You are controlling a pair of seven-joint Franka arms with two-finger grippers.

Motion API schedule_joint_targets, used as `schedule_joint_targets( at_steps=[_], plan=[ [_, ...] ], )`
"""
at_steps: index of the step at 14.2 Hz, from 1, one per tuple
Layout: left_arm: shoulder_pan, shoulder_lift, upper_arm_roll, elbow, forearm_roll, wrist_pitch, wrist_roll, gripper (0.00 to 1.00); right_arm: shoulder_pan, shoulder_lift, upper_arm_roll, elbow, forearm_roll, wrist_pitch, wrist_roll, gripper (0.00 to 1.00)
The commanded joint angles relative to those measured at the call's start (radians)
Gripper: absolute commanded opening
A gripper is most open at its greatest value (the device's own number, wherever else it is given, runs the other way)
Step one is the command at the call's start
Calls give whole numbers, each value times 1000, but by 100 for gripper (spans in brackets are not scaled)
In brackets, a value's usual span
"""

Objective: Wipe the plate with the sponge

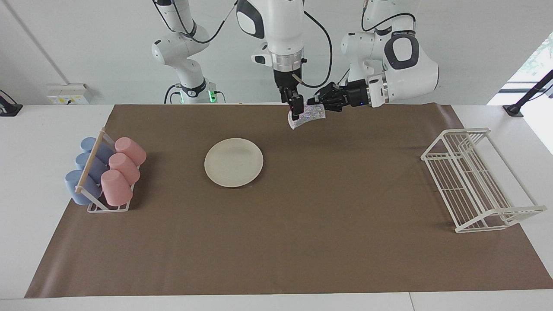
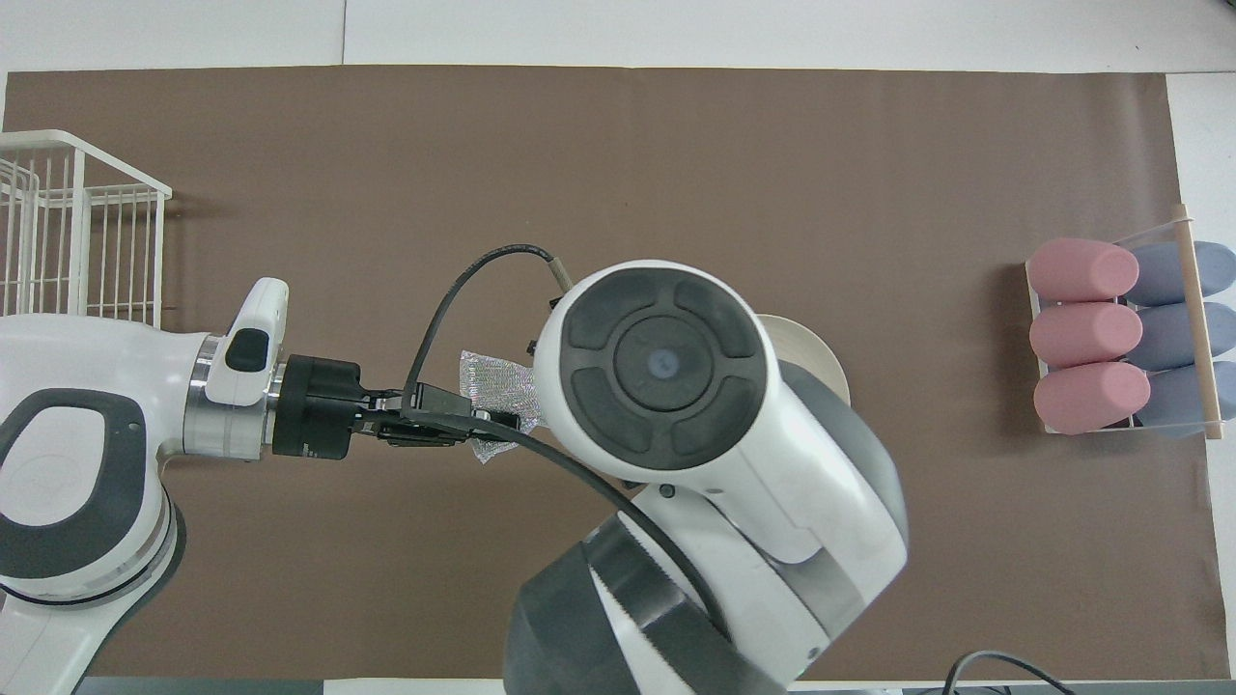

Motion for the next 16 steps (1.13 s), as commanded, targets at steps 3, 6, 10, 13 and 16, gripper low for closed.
schedule_joint_targets(
  at_steps=[3, 6, 10, 13, 16],
  plan=[
    [24, -2, 5, 9, 180, 84, -109, 0, -163, -134, 6, -123, -11, -76, -469, 100],
    [70, 33, 5, 64, 389, 89, -227, 0, -293, -153, 4, -123, -12, -125, -753, 100],
    [74, 53, 4, 88, 725, 110, -341, 0, -462, -154, 4, -125, -12, -133, -1131, 100],
    [76, 54, 5, 95, 936, 92, -361, 0, -505, -185, 4, -123, -14, -190, -1246, 100],
    [77, 85, 5, 156, 1168, 11, -383, 0, -516, -197, 1, -123, -22, -250, -1361, 100]
  ],
)
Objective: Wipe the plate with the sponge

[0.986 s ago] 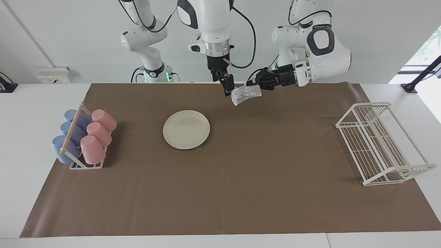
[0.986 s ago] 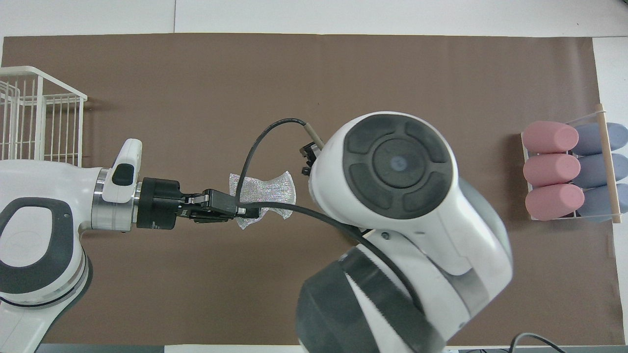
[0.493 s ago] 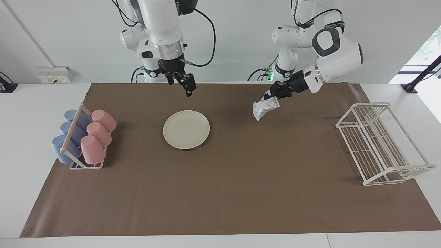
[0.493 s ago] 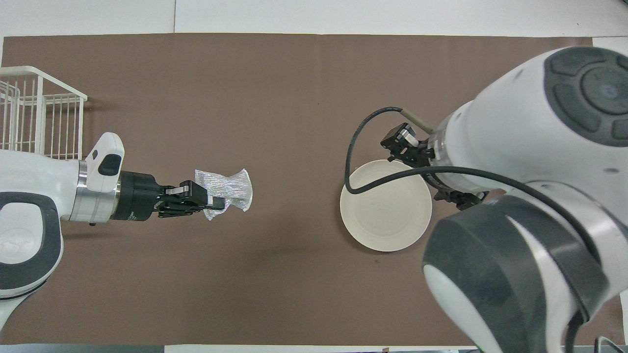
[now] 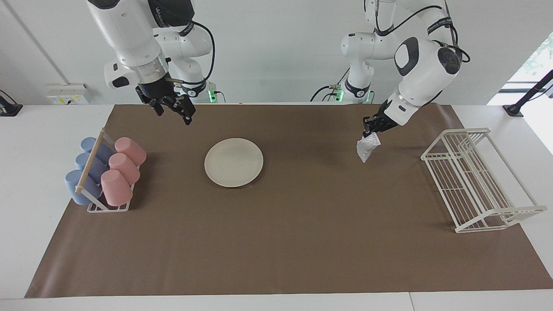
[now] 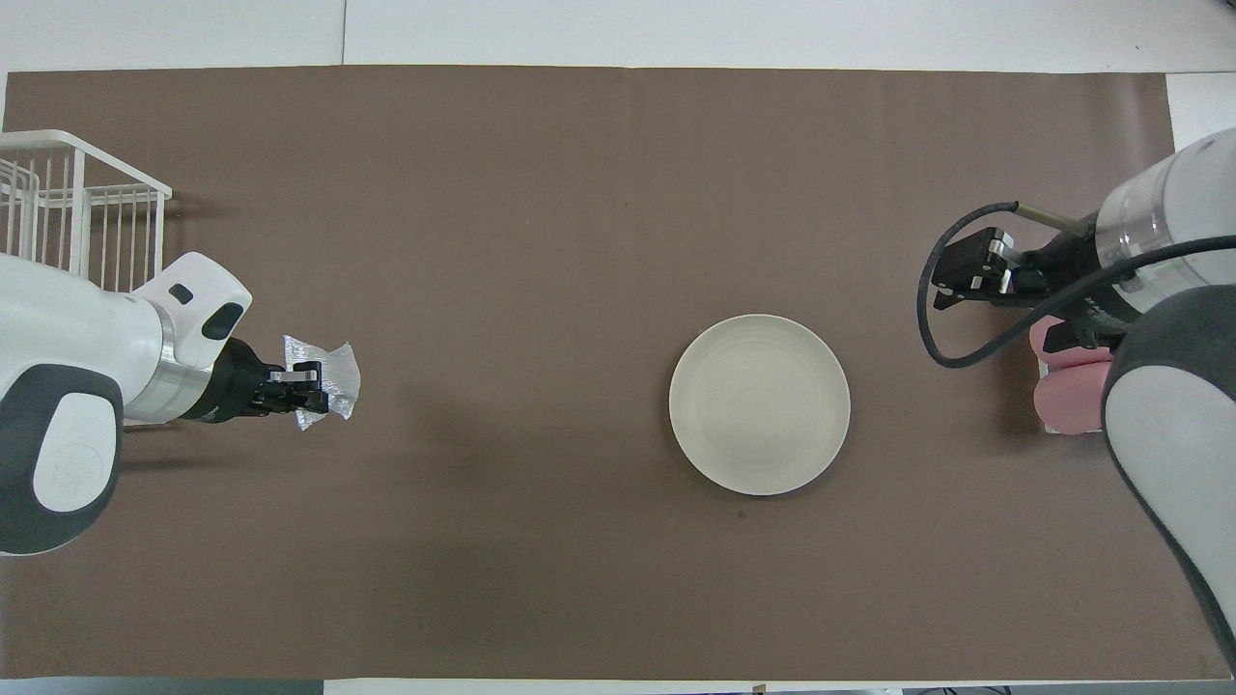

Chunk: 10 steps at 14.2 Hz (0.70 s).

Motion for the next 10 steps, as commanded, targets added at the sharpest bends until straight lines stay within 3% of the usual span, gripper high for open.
schedule_joint_targets(
  at_steps=[1, 5, 7, 10],
  plan=[
    [9, 56, -6, 119, 187, -115, -23, 0, -34, -31, 14, -23, -21, -26, -130, 100],
    [-3, 144, -7, 292, 452, -310, -31, 0, -76, -54, 6, -43, -21, -26, -320, 100],
    [-8, 194, -9, 395, 546, -415, -30, 0, -74, -72, -14, -60, -21, -26, -322, 100],
    [-32, 233, -15, 461, 710, -468, -28, 0, -77, -74, -15, -60, -21, -19, -356, 100]
  ],
)
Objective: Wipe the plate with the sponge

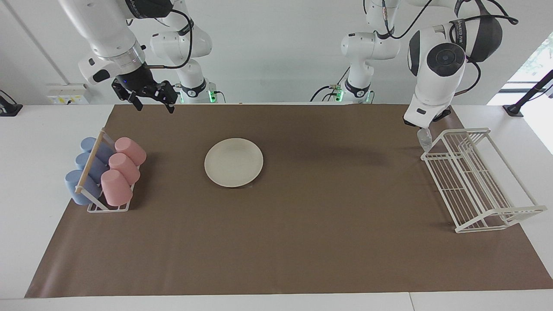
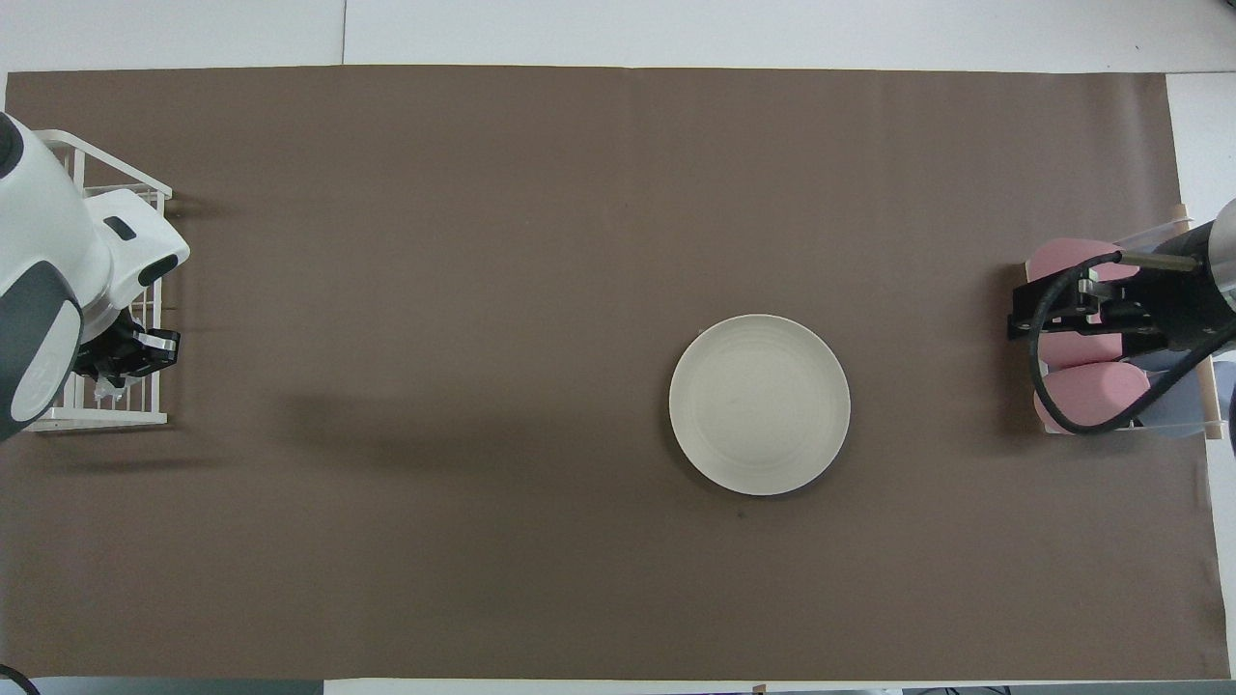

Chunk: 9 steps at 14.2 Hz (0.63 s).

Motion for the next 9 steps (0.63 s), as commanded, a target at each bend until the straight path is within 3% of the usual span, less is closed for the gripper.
schedule_joint_targets(
  at_steps=[1, 5, 9],
  plan=[
    [-25, 55, -2, 77, 132, -59, -13, 0, -12, -27, 6, -30, -19, 8, -74, 100],
    [-21, 108, -1, 127, 281, -47, -13, 0, -18, -25, 6, -30, -19, 14, -82, 100],
    [13, 176, 11, 183, 440, 48, -16, 0, -58, -22, 5, -25, -19, 13, -88, 100]
  ],
)
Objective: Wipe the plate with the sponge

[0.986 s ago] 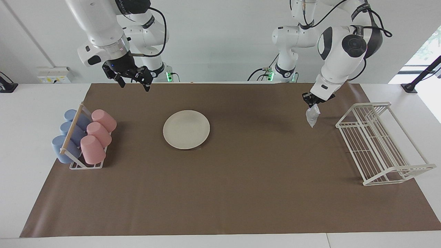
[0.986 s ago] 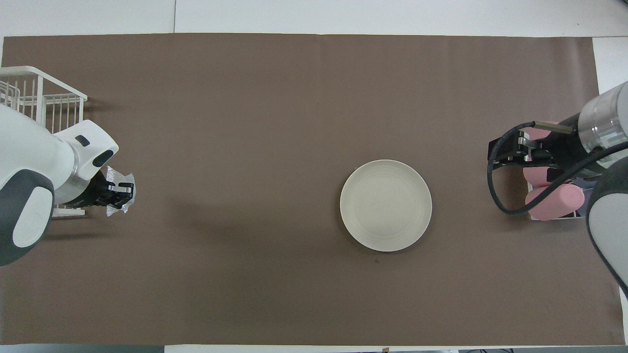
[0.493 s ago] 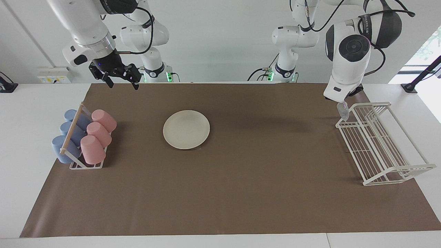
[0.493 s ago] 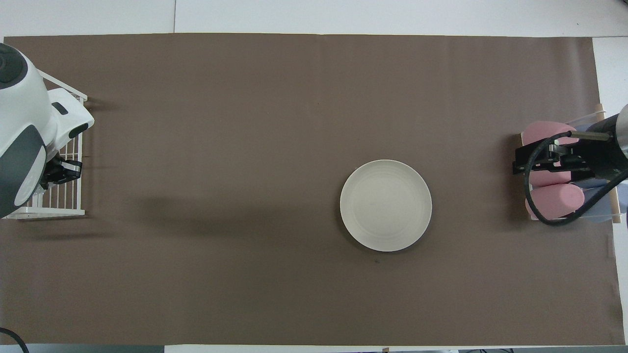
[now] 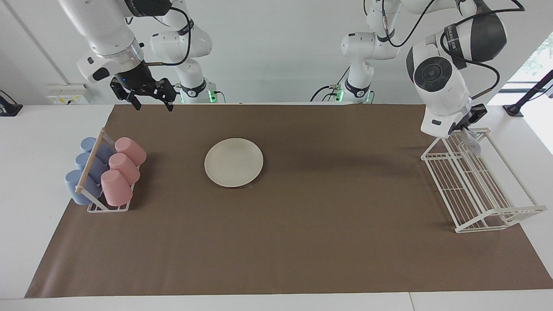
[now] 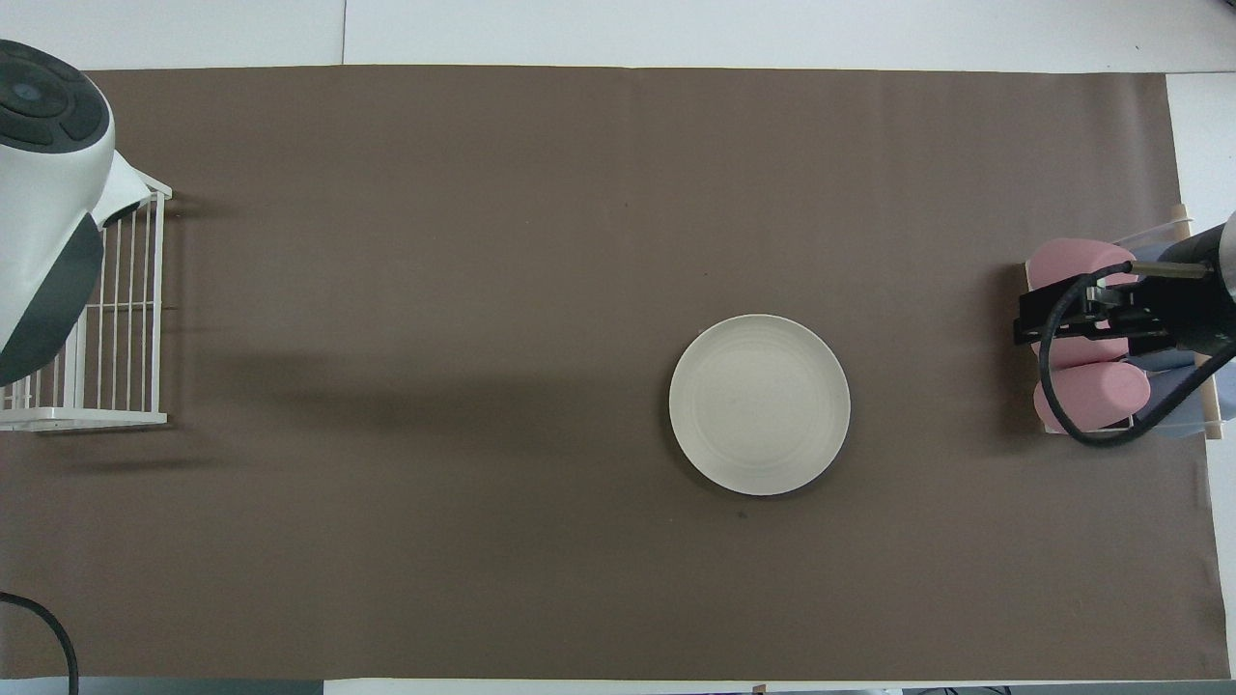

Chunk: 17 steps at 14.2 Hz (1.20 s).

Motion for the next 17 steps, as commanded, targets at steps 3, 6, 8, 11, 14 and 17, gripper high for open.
schedule_joint_targets(
  at_steps=[3, 6, 8, 11, 14, 17],
  plan=[
    [58, 73, 4, 30, 155, 86, -8, 0, -75, -17, 7, -23, -17, 7, -98, 100],
    [55, 134, 4, 19, 215, 88, -121, 0, -97, -16, 3, -20, -15, 11, -116, 100],
    [45, 193, 4, 27, 225, 76, -224, 0, -98, -14, 3, -20, -17, 34, -144, 100],
    [0, 315, 2, 91, 268, -13, -332, 0, -103, -7, 3, -19, -17, 86, -233, 100],
    [5, 320, 1, 88, 281, -6, -391, 0, -109, -8, 1, -22, -17, 87, -253, 100],
    [0, 319, -1, 65, 270, -4, -458, 0, -109, -8, 1, -20, -15, 76, -258, 100]
  ],
)
